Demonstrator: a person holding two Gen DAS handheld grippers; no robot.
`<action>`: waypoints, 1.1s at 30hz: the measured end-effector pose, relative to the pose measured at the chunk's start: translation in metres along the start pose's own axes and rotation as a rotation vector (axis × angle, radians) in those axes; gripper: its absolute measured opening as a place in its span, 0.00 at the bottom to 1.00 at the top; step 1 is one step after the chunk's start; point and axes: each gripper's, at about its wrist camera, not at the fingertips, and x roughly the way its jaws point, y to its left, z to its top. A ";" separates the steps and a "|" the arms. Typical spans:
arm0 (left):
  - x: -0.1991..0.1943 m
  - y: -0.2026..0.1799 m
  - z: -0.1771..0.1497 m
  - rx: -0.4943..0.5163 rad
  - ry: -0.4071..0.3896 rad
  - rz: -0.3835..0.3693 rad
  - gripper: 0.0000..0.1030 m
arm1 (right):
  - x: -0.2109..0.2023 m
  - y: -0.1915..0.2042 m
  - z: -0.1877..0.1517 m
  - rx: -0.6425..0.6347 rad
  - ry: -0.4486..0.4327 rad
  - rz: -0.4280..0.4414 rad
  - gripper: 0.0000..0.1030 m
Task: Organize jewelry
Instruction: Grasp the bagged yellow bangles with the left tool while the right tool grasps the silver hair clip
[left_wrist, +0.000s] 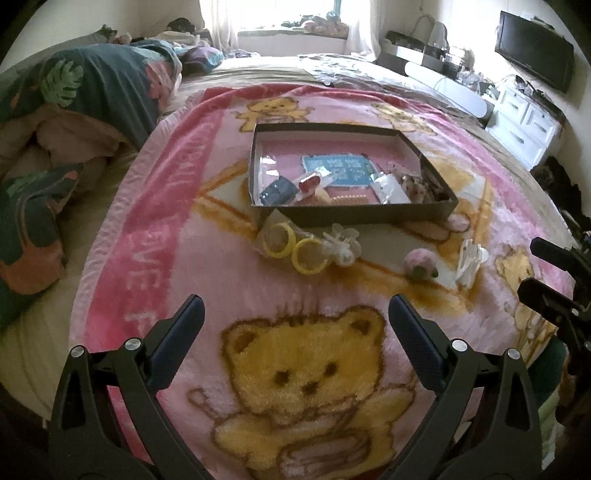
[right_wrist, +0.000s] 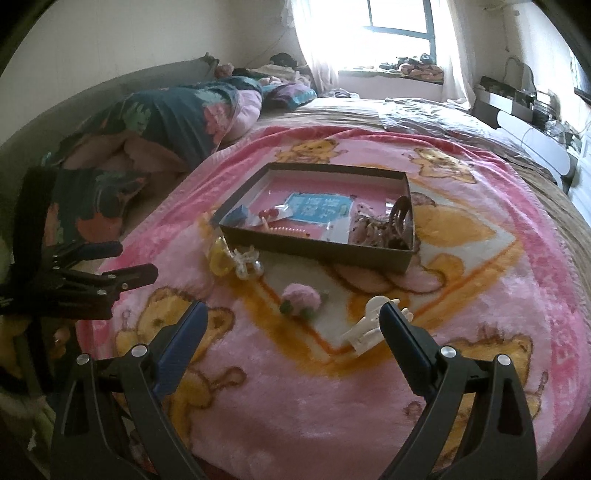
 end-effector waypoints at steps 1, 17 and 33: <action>0.002 0.001 -0.001 -0.002 0.005 0.001 0.90 | 0.002 0.001 0.000 -0.003 0.005 0.001 0.91; 0.060 0.025 0.001 -0.124 0.092 -0.117 0.89 | 0.060 0.009 -0.007 -0.031 0.108 0.008 0.91; 0.135 0.070 0.030 -0.579 0.214 -0.390 0.70 | 0.115 0.005 0.001 -0.029 0.186 -0.005 0.90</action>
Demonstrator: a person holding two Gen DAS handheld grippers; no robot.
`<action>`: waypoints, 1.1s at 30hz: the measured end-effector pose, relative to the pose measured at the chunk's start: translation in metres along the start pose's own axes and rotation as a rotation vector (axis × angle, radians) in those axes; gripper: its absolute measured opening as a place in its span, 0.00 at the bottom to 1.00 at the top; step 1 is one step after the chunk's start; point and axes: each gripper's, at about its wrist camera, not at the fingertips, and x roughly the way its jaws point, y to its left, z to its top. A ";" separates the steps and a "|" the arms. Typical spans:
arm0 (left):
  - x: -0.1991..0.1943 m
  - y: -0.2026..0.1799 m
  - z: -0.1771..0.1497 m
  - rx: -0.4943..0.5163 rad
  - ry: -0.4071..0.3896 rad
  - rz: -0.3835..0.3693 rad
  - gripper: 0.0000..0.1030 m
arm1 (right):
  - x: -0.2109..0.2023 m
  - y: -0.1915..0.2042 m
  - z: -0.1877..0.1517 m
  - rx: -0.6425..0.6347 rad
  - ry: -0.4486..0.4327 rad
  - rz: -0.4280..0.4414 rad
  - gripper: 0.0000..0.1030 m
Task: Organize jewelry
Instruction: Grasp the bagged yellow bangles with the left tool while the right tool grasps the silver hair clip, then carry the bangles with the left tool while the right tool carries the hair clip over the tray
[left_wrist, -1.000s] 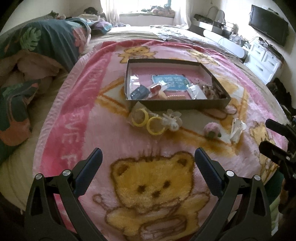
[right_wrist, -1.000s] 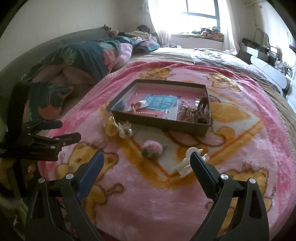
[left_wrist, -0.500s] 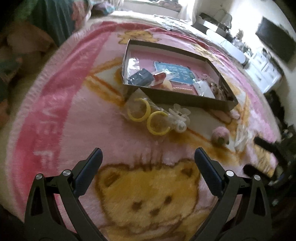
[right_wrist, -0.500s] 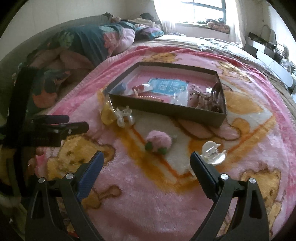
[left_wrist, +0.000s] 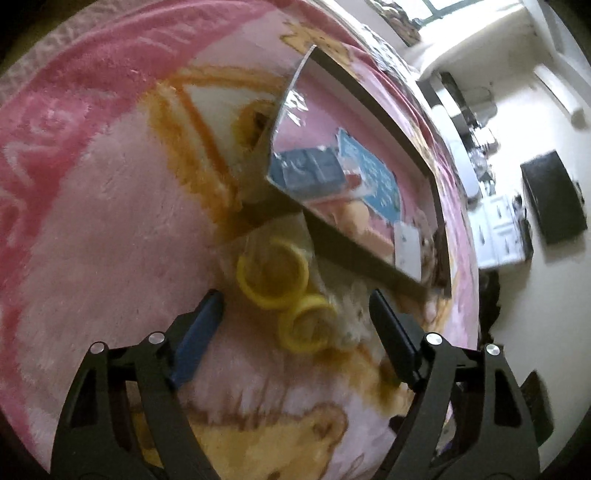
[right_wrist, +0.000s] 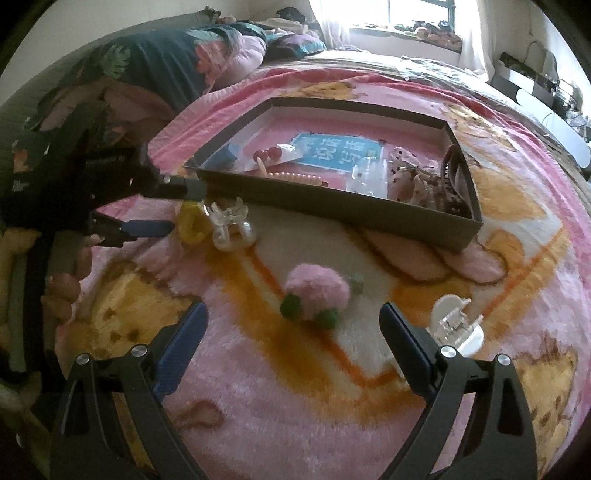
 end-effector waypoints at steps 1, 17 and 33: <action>0.002 0.000 0.002 -0.009 -0.002 0.004 0.68 | 0.004 0.000 0.002 -0.003 0.004 -0.006 0.90; -0.014 -0.006 0.002 0.032 -0.032 0.080 0.40 | 0.031 0.009 0.001 -0.058 0.059 0.023 0.43; -0.062 -0.042 -0.022 0.176 -0.131 0.161 0.40 | -0.025 0.005 -0.005 -0.020 -0.025 0.154 0.26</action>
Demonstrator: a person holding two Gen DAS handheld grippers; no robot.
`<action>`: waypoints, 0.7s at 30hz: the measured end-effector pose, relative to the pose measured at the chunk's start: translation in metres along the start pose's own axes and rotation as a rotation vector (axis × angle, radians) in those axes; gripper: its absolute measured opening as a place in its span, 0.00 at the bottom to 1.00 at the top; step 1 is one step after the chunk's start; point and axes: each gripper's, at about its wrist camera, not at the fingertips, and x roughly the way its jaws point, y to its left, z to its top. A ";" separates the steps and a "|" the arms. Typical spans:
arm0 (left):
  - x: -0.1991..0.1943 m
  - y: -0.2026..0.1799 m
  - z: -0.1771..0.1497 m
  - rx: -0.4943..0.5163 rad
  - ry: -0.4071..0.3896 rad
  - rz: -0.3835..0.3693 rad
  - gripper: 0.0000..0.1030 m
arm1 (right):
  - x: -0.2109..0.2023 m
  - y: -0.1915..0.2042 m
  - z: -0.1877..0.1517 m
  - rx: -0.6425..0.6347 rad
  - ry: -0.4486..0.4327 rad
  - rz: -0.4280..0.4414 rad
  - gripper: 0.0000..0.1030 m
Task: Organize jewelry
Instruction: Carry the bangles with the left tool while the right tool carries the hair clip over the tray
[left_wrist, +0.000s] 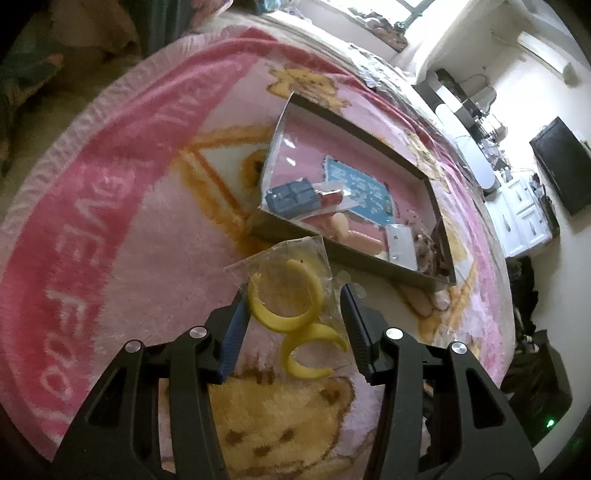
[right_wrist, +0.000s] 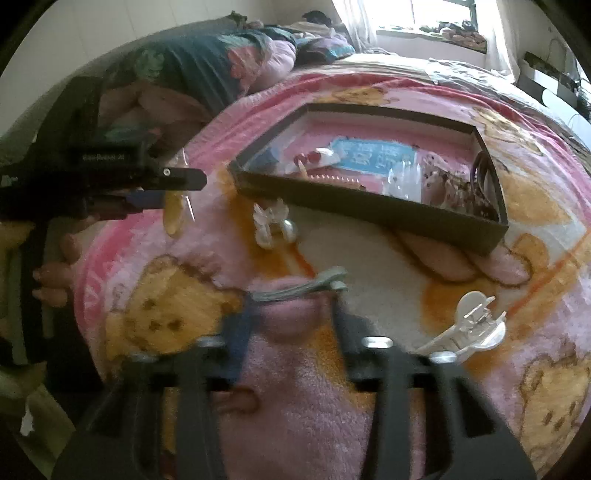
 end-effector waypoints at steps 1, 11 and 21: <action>-0.003 -0.003 -0.001 0.012 -0.007 0.002 0.40 | -0.004 -0.001 0.001 0.001 -0.010 -0.001 0.26; -0.017 -0.048 -0.004 0.123 -0.047 -0.003 0.40 | -0.036 -0.014 0.006 0.016 -0.092 -0.030 0.26; -0.002 -0.093 0.015 0.235 -0.066 -0.005 0.40 | -0.063 -0.057 0.032 0.073 -0.176 -0.105 0.26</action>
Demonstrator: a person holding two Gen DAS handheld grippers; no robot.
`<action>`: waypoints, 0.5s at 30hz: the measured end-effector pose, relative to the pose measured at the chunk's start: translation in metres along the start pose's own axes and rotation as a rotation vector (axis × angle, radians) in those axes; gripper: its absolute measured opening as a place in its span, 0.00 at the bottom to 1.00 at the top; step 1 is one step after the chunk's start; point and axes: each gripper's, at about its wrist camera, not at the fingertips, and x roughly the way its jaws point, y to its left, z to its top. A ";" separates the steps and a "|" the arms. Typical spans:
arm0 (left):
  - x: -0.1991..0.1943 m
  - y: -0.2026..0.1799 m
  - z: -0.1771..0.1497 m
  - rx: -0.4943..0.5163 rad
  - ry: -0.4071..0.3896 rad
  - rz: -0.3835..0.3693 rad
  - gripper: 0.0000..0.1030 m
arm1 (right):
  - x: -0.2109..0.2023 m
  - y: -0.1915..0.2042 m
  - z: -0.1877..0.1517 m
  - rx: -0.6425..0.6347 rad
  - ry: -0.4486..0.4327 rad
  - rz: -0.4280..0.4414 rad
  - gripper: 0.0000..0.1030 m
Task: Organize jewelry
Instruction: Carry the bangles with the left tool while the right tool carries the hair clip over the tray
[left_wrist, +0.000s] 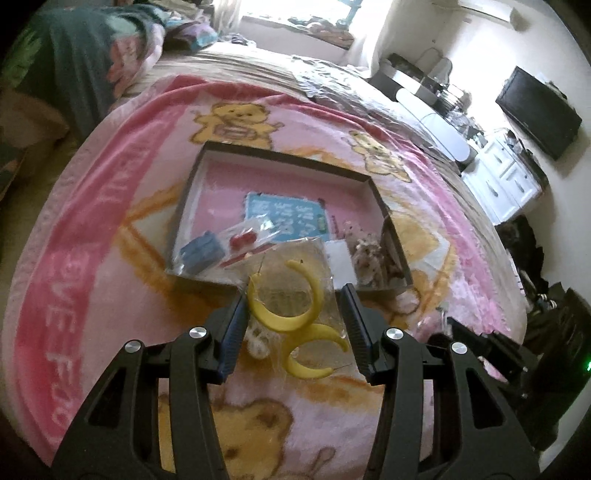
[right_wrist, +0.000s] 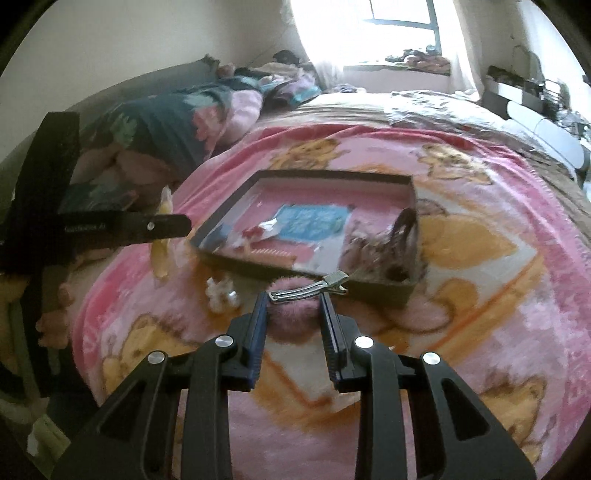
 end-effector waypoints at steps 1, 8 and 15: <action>0.003 -0.002 0.003 0.007 -0.001 0.000 0.40 | 0.000 -0.004 0.003 0.003 -0.004 -0.006 0.26; 0.022 -0.019 0.022 0.068 -0.004 0.011 0.40 | 0.008 -0.026 0.020 0.025 -0.017 -0.048 0.26; 0.044 -0.026 0.035 0.101 0.012 0.027 0.40 | 0.026 -0.041 0.036 0.048 -0.010 -0.066 0.26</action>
